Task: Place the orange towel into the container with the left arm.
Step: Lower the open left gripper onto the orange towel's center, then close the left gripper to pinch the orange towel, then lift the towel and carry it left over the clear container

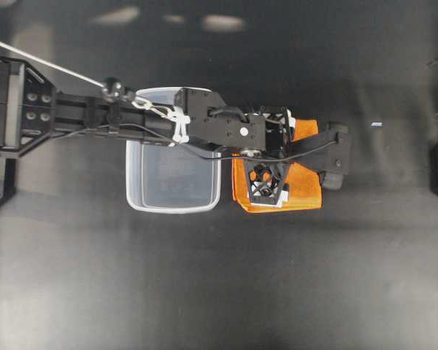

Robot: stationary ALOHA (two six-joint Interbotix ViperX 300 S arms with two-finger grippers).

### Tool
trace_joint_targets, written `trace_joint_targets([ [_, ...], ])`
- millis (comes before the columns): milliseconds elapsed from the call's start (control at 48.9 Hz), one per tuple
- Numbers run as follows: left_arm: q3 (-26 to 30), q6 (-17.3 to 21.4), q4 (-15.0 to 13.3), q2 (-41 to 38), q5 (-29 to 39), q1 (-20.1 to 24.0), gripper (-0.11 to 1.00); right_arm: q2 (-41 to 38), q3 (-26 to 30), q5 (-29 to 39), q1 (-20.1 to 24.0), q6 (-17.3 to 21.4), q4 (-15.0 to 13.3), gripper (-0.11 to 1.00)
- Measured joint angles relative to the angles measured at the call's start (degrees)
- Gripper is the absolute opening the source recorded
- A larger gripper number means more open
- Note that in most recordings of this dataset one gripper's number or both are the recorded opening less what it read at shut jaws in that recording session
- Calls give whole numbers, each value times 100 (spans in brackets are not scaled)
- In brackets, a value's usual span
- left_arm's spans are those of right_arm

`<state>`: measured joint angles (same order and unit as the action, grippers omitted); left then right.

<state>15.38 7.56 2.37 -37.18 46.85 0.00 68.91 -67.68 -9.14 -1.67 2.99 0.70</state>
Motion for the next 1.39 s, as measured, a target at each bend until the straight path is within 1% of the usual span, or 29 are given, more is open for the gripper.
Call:
trace_joint_targets([
  [184, -26, -18, 0, 0, -44, 0, 87, 0, 0, 18, 9, 0, 0, 76],
  [266, -79, -26, 0, 18, -35, 0, 81, -9, 0, 18, 9, 0, 0, 76],
  [327, -123, -18, 0, 26, 0, 0, 69, 0, 0, 18, 9, 0, -9, 76],
  [491, -185, -9, 9, 70, 149, -88, 24, 0, 0, 26, 9, 0, -9, 76],
  [531, -185, 9, 0, 88, 193, -105, 14, 0, 0, 26, 9, 0, 0, 76],
  [572, -185, 18, 9, 105, 193, -105, 7, 0, 0, 35, 9, -9, -9, 76],
  [756, -185, 9, 9, 281, 246, -26, 6, 0, 0, 35, 9, -18, 0, 76],
  [899, -185, 0, 9, 694, 360, 0, 6, 0, 0, 35, 9, -18, 0, 76],
  [1002, -185, 0, 9, 1169, 466, -26, 6, 0, 0, 35, 9, -18, 0, 76],
  [1165, -211, 0, 9, 2145, 800, -44, 6, -9, -9, 35, 9, -9, 0, 76],
  [1288, -510, 0, 9, 2936, 1195, -18, 6, 0, -9, 35, 9, -18, 0, 76],
  [1390, -940, 0, 9, 3419, 1441, 62, 6, 0, -9, 35, 9, -18, 0, 76],
])
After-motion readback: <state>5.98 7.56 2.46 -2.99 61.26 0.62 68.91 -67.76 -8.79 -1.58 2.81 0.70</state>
